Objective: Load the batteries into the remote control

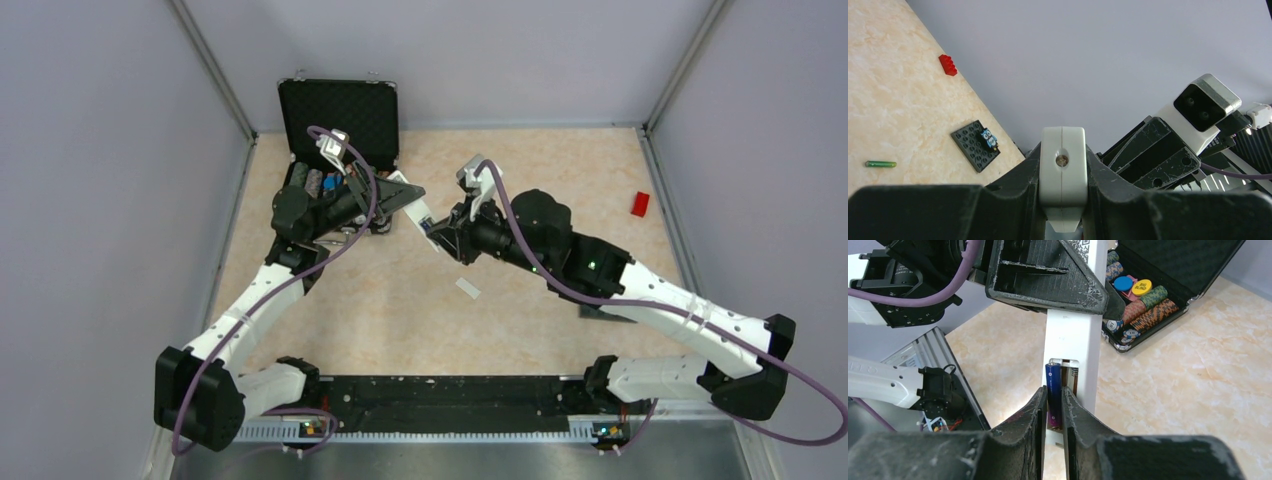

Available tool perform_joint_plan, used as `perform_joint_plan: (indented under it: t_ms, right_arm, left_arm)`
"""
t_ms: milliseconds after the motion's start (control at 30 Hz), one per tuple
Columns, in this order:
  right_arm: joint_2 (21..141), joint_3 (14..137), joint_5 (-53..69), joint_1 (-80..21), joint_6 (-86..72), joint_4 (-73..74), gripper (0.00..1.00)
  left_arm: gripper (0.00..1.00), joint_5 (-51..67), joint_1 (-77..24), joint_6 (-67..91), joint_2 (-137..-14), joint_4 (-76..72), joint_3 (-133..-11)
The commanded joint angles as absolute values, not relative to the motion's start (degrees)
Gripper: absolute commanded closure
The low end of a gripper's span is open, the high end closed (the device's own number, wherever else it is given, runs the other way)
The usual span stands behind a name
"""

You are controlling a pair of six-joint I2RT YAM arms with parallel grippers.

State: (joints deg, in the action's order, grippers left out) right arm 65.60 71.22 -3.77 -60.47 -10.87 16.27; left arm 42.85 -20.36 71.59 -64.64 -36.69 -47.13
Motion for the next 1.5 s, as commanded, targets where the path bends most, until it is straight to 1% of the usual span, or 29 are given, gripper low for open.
perform_joint_plan:
  t_ms: [0, 100, 367, 500, 633, 733, 800, 867, 967, 1100, 1233, 1467]
  right_arm:
    - [64.7, 70.6, -3.6, -61.2, -10.0, 17.3, 0.83]
    - [64.6, 71.4, -4.0, -61.1, -11.7, 17.4, 0.8]
    - [64.1, 76.5, -4.6, -61.1, -17.9, 19.1, 0.63]
    - [62.9, 78.3, -4.7, -61.2, -20.7, 20.4, 0.58]
    - [61.3, 79.4, -6.2, -61.1, -24.3, 21.4, 0.5]
    - [60.6, 79.2, -10.6, -61.2, -29.0, 22.7, 0.4]
    - [59.8, 77.3, -14.9, -61.1, -33.3, 22.6, 0.25]
    - [59.5, 75.4, -19.0, -61.0, -38.1, 22.7, 0.15]
    - [61.4, 75.3, -19.3, -60.7, -44.2, 22.8, 0.07]
    - [65.0, 75.4, -13.2, -60.8, -51.5, 20.2, 0.03]
    - [64.3, 70.0, -9.4, -60.7, -58.0, 10.3, 0.02]
    - [65.0, 68.4, -7.6, -60.4, -62.2, 7.1, 0.04]
  left_arm:
    - [1.0, 43.9, -20.4, 72.8, -63.3, -42.3, -47.5]
    - [1.0, 43.7, -20.4, 71.7, -63.0, -41.1, -47.6]
    - [1.0, 43.4, -20.4, 70.0, -62.9, -40.3, -47.7]
    - [1.0, 43.3, -20.4, 69.9, -62.9, -40.4, -47.8]
    - [1.0, 42.9, -20.3, 69.8, -62.6, -40.5, -48.0]
    - [1.0, 42.0, -20.3, 69.5, -61.5, -41.0, -47.8]
    - [1.0, 41.2, -20.4, 68.7, -60.6, -41.0, -47.7]
    - [1.0, 40.8, -20.3, 68.0, -59.6, -41.1, -47.5]
    - [1.0, 40.3, -20.3, 67.5, -58.5, -40.9, -47.0]
    - [1.0, 39.9, -20.4, 67.8, -57.6, -41.2, -46.5]
    - [1.0, 39.3, -20.4, 68.1, -56.9, -41.5, -46.4]
    - [1.0, 38.9, -20.3, 68.6, -55.7, -41.5, -45.9]
